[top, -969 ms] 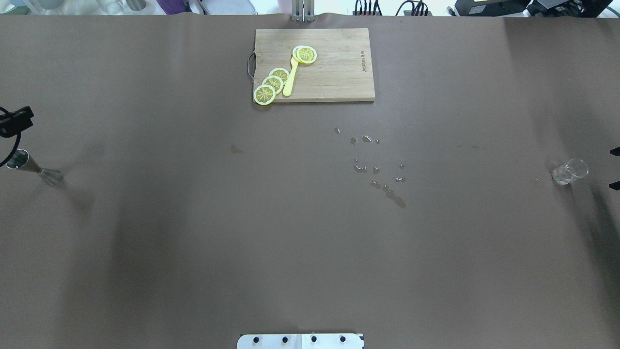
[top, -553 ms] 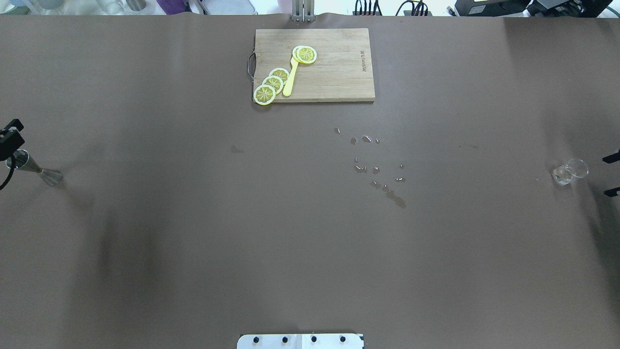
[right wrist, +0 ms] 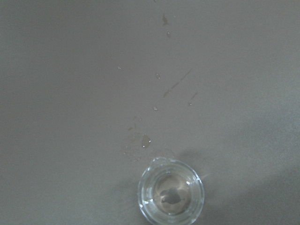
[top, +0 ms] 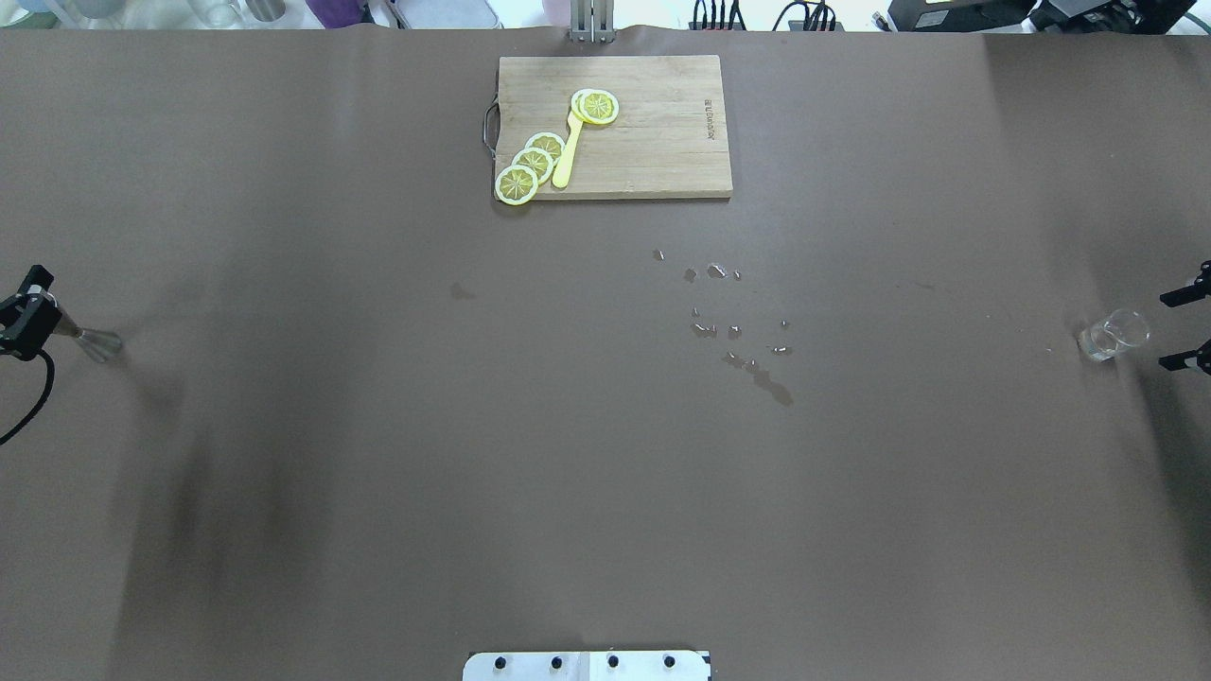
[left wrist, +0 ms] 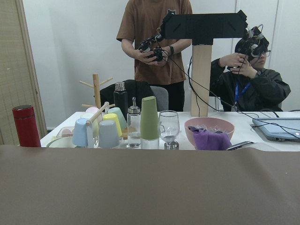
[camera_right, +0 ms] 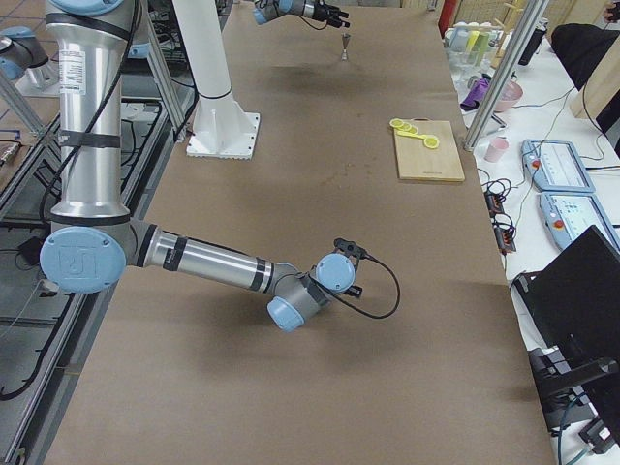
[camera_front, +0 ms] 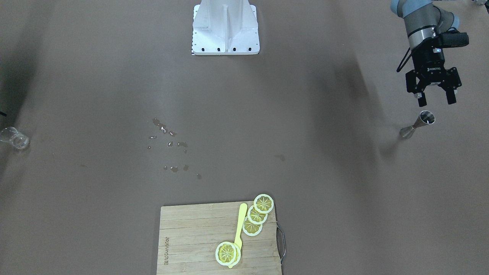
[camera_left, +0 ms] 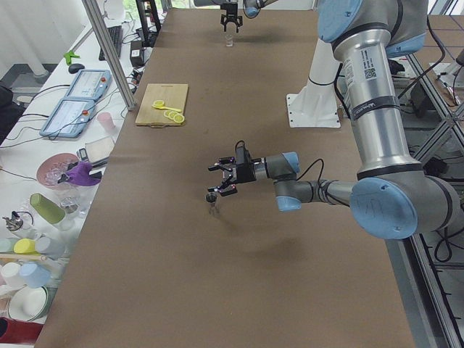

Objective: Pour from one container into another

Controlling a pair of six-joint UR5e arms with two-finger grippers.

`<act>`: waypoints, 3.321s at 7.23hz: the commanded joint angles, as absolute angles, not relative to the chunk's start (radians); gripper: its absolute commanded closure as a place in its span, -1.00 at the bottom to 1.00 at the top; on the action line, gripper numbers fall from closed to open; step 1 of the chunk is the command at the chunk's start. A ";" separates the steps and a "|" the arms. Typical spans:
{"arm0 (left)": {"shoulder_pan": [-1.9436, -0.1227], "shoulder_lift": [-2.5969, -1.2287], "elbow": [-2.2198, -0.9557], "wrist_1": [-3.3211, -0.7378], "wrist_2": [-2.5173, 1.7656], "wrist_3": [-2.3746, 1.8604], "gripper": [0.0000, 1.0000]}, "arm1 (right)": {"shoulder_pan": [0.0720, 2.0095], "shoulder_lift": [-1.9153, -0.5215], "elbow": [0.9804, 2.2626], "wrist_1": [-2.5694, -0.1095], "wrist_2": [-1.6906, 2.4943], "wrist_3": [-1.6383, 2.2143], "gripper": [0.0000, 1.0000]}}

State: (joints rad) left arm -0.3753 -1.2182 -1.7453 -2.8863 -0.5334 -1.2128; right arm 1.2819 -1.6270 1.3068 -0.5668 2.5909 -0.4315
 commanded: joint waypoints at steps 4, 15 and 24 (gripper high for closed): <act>-0.210 -1.200 -1.663 -2.887 -0.325 -1.370 -0.95 | 1.246 -1.623 1.246 -0.414 2.554 -0.321 -1.00; -0.368 -1.364 -1.503 -2.790 -0.422 -1.374 -0.95 | 1.137 -1.582 1.132 -0.155 2.376 -0.085 -1.00; -0.361 -1.447 -1.361 -2.789 -0.414 -1.445 -0.95 | 1.121 -1.554 1.106 -0.102 2.376 -0.080 -1.00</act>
State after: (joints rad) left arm -0.3642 -1.4436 -1.3670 -2.7900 -0.4139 -1.4362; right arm 1.1225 -1.5533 1.1126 -0.1332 2.3759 -0.0799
